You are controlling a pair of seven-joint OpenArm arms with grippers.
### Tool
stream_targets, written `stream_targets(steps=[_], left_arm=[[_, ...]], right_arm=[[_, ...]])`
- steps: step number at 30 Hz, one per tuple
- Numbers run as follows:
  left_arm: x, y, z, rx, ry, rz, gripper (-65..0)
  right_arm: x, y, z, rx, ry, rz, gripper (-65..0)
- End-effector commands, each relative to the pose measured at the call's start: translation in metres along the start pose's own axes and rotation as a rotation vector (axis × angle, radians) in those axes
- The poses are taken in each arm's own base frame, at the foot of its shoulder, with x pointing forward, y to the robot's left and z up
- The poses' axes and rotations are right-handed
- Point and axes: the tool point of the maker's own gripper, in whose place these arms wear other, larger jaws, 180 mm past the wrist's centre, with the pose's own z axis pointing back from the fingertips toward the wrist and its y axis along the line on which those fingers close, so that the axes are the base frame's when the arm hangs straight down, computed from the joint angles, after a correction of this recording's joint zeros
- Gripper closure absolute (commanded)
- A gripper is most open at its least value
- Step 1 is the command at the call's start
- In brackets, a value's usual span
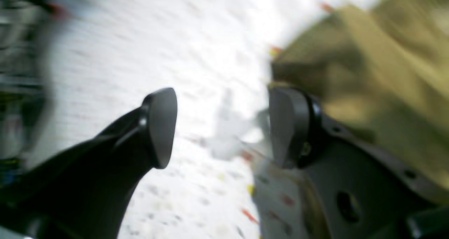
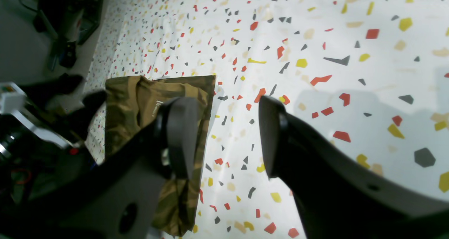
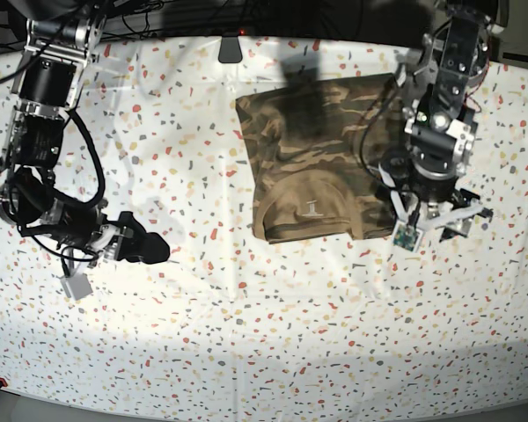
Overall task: Fold the T-shirt properly
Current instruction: 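Press and smooth the folded shirt with the left gripper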
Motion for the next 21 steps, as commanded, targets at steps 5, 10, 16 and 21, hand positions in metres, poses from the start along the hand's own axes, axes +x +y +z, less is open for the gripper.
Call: stream_targets(steps=[5, 10, 16, 21], left_arm=[[0.014, 0.008, 0.000, 0.002, -0.022, 0.075, -39.5], [0.006, -0.044, 0.008, -0.280, 0.045, 0.217, -39.5], [0.064, -0.067, 0.040, -0.491, -0.200, 0.285, -39.5], [0.105, -0.077, 0.076, -0.614, -0.407, 0.239, -39.6]], right_arm=[[0.022, 0.004, 0.006, 0.012, -0.055, 0.036, -29.1], [0.030, 0.004, 0.007, 0.011, -0.100, 0.036, -29.1], [0.027, 0.003, 0.007, 0.003, -0.086, 0.038, -29.1], [0.022, -0.001, 0.007, -0.018, -0.058, 0.045, -29.1]])
